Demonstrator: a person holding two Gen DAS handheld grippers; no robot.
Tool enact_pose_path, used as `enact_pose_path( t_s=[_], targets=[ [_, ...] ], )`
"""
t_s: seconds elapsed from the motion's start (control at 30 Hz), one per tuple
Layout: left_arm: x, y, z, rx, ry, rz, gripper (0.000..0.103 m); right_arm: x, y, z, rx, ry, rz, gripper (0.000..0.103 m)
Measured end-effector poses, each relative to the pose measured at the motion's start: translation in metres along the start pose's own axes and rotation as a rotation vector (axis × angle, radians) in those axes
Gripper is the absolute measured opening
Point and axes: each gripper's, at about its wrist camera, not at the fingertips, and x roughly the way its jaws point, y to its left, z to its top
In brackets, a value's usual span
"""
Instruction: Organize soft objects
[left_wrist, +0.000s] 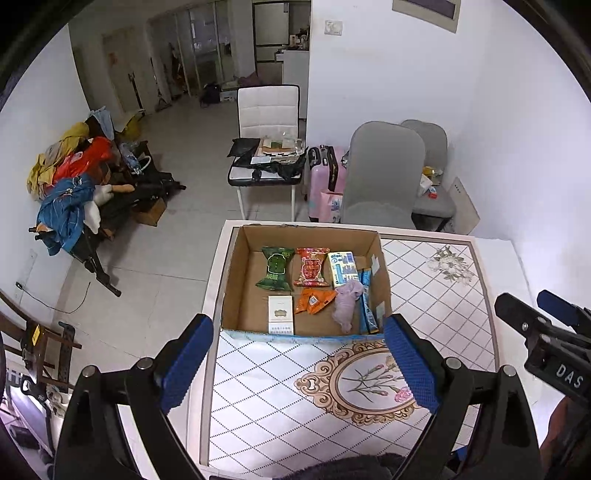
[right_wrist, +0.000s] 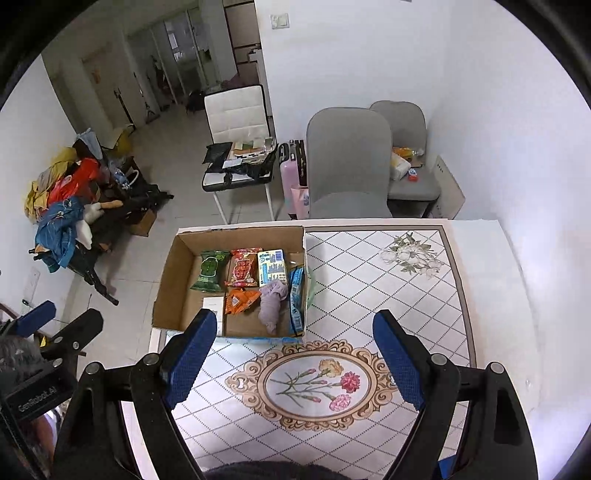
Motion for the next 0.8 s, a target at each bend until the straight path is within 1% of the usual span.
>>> enact_pose_path(
  t_s=[0.13, 0.37, 0.57, 0.8],
  targets=[
    [-0.016, 0.001, -0.004, -0.014, -0.013, -0.006, 0.095, -0.026, 0.002, -0.006, -0.013, -0.018, 0.004, 0.088],
    [-0.040, 0.002, -0.008, -0.026, -0.045, 0.010, 0.095, -0.053, 0.005, -0.012, -0.033, -0.042, 0.007, 0.088],
    [-0.051, 0.001, -0.009, -0.030, -0.067, 0.016, 0.095, -0.059, 0.004, -0.011, -0.037, -0.054, -0.001, 0.088],
    [-0.049, -0.005, -0.013, -0.014, -0.055, 0.011, 0.095, -0.059, 0.003, -0.010, -0.040, -0.049, -0.011, 0.088]
  ],
)
